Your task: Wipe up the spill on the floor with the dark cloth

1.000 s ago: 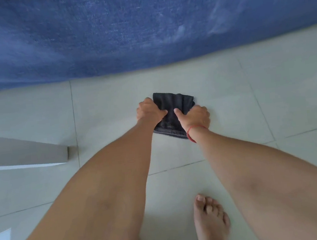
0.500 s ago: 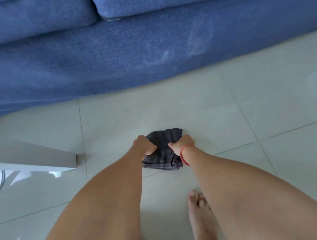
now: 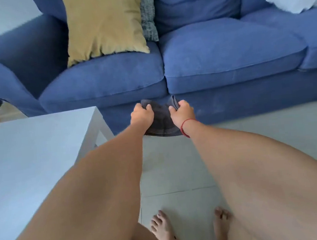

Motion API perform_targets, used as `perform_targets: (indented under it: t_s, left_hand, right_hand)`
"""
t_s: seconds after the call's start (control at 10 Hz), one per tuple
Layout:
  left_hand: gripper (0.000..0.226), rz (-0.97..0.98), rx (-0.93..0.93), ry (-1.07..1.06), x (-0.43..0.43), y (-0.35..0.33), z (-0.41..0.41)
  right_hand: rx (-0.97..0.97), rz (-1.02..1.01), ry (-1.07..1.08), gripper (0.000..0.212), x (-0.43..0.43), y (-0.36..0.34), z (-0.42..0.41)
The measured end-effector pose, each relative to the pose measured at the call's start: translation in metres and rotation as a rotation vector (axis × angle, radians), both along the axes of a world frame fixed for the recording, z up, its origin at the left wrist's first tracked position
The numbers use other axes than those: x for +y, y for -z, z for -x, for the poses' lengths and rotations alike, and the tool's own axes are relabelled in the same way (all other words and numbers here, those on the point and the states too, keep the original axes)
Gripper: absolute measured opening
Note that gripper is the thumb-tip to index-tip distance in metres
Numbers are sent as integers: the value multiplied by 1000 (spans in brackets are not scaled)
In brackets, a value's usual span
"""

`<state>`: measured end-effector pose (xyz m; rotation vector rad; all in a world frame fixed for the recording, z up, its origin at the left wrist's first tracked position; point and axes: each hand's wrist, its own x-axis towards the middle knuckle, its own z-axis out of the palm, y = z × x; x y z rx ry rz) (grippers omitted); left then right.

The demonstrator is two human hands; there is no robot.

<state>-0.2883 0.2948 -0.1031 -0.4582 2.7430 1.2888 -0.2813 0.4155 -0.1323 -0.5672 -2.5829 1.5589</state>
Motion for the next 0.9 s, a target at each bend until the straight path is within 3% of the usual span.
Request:
perform_targets:
  t_s: [0.2, 0.4, 0.5, 0.6, 0.7, 0.8, 0.9]
  left_hand:
    - [41, 86, 149, -146, -78, -62, -44]
    - [46, 181, 161, -442, -211, -102, -118]
    - [48, 218, 125, -597, -273, -110, -164]
    - [49, 245, 49, -679, -313, -105, -203]
    - [57, 283, -85, -742, -333, -91, -226]
    - [62, 519, -175, -711, -335, -82, -231]
    - [62, 679, -96, -547, -332, -73, -221]
  right_hand:
    - [109, 42, -124, 38, -69, -70, -23]
    - [111, 119, -488, 14, -197, -113, -57]
    - [85, 156, -635, 12, -269, -115, -80]
    - [5, 114, -736, 28, -313, -113, -108]
    - [54, -46, -744, 33, -326, -117, -121]
    - [345, 176, -748, 21, -308, -172, -135]
    - [671, 715, -791, 20, -229, -236, -182]
